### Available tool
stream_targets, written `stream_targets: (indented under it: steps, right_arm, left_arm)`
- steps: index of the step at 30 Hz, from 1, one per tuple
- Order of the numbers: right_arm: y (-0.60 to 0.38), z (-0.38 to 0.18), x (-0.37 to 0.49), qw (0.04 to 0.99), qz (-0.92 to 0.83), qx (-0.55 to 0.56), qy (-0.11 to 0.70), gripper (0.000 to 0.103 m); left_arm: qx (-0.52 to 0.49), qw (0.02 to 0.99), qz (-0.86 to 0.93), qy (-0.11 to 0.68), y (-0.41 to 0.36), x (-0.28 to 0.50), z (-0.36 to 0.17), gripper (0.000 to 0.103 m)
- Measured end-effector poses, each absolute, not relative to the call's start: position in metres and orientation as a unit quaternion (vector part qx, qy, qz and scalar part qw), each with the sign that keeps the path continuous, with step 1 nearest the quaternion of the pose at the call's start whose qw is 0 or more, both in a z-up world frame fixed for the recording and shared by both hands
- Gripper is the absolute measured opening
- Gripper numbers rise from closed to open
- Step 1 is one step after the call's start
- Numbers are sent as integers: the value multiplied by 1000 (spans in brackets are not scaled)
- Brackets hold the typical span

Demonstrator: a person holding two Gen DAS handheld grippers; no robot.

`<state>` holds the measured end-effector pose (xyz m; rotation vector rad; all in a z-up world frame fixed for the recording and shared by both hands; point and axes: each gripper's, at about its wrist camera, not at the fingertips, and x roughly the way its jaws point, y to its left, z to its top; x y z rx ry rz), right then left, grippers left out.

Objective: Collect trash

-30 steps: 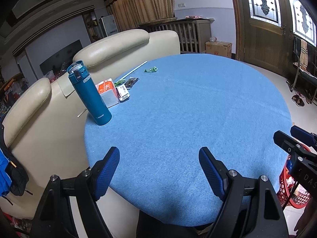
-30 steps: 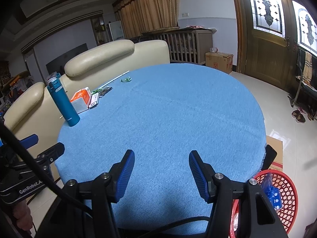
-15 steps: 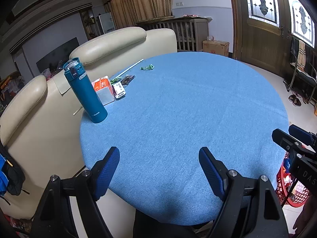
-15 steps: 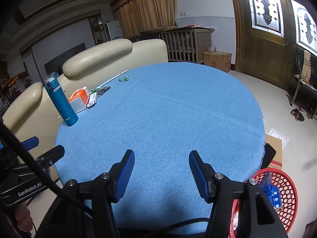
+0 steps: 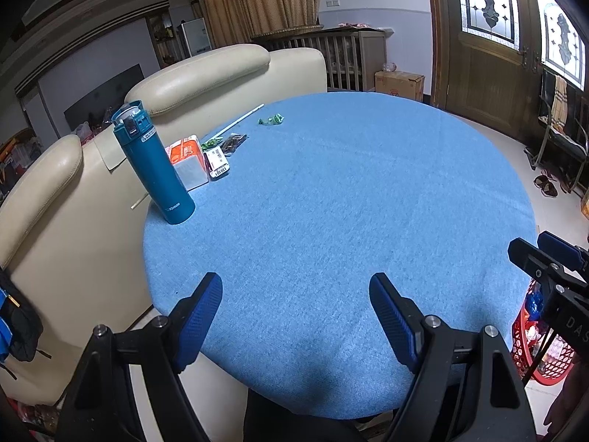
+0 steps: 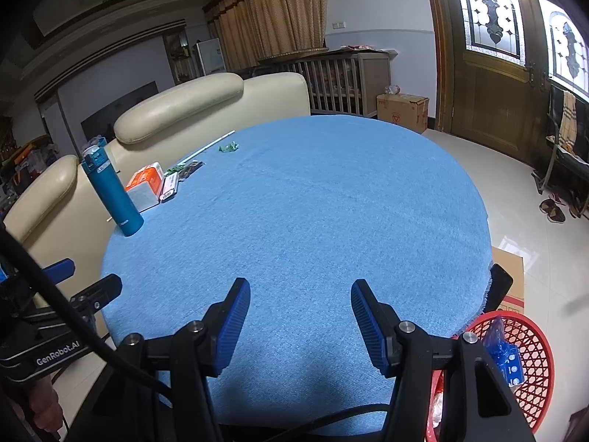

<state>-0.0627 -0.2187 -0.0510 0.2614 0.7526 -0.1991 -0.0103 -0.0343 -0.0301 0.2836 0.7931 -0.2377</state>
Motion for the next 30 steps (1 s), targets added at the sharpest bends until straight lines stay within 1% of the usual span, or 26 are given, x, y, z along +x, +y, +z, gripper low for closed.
stream_targets:
  steps: [10, 18, 25, 28, 30]
  right_arm:
    - [-225, -33, -43, 929, -113, 96, 340, 61]
    - [-225, -27, -13, 931, -113, 78, 337, 61]
    - [-218, -35, 11, 927, -108, 68, 352, 61]
    - [-218, -43, 20, 924, -110, 64, 361, 61]
    - [-219, -52, 26, 922, -110, 64, 366, 62]
  left_arm:
    - [153, 912, -120, 362, -39, 20, -23, 82]
    - [144, 914, -127, 359, -40, 55, -17, 82]
    - [133, 914, -134, 359, -40, 76, -15, 82]
    - [129, 914, -144, 357, -42, 83, -18, 82]
    - [117, 909, -155, 370, -43, 92, -27, 82]
